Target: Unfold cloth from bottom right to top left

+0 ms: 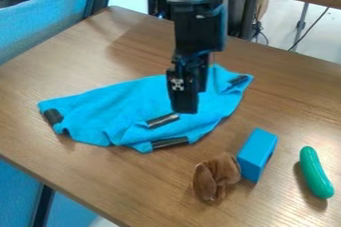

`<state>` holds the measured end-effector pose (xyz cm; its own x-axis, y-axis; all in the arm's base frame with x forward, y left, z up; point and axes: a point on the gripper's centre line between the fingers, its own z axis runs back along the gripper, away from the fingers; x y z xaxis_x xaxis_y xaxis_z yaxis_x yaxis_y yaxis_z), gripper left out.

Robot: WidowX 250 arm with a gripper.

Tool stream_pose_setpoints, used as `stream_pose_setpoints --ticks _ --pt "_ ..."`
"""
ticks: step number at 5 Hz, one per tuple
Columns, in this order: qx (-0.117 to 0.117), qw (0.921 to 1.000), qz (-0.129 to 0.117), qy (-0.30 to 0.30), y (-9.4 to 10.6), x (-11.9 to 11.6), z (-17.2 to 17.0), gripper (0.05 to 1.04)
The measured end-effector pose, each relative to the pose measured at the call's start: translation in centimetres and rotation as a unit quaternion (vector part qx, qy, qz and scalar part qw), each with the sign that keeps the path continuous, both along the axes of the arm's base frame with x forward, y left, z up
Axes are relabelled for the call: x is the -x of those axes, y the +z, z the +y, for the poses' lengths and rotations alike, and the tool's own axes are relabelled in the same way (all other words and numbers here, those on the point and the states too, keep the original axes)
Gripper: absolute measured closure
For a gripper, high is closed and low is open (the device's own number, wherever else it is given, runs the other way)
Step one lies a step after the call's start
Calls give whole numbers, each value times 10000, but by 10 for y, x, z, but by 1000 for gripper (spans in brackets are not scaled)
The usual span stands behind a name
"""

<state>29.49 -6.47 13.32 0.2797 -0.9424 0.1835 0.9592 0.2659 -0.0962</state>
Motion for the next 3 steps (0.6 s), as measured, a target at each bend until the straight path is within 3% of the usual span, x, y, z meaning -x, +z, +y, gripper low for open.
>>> stream_pose_setpoints --ticks 1,2,3 --pt "-185 9965 -258 778 -12 2 13 85" --pt "-162 9805 -481 1898 -25 -2 22 85" --pt "-123 9621 -723 2625 -28 -12 29 85"
